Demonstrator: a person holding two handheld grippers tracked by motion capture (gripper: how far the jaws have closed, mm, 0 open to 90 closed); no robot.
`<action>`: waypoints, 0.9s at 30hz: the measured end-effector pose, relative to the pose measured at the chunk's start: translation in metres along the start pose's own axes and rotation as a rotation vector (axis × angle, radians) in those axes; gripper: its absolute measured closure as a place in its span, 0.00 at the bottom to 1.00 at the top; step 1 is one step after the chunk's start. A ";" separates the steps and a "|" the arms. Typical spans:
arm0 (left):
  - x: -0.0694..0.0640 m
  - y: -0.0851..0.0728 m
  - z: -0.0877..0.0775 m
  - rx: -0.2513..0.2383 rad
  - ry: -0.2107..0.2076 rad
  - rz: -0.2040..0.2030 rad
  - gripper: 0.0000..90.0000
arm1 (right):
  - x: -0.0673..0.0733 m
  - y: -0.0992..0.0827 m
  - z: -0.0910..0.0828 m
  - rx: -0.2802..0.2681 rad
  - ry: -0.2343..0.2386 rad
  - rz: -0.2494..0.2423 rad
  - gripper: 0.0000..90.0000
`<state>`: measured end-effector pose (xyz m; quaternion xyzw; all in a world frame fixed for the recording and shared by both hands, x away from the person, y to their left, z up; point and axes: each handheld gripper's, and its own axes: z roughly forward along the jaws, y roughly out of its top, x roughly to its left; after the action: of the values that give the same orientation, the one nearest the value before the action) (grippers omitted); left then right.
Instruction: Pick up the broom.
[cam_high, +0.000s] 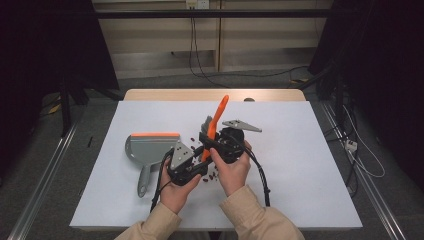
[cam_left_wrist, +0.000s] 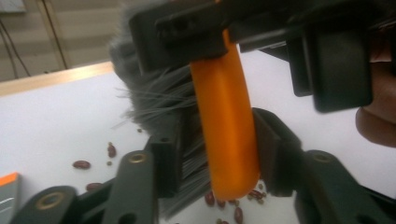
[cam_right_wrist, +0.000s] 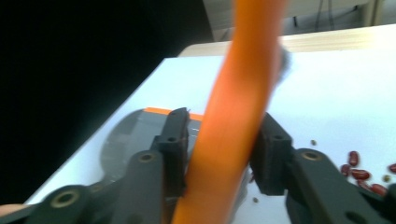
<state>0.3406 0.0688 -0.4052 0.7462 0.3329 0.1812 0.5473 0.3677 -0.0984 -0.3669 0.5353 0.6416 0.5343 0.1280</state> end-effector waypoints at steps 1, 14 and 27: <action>0.001 0.000 0.000 -0.005 -0.006 -0.020 0.57 | -0.002 0.001 -0.001 -0.005 0.015 0.009 0.77; 0.009 0.000 -0.002 -0.003 -0.016 -0.028 0.29 | -0.036 0.012 -0.015 0.041 0.013 -0.057 0.78; 0.023 0.005 -0.012 -0.017 -0.038 -0.046 0.15 | -0.067 0.021 -0.036 0.127 0.000 -0.125 0.78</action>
<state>0.3511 0.0927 -0.3986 0.7370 0.3380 0.1572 0.5638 0.3791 -0.1763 -0.3632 0.5012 0.7064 0.4834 0.1269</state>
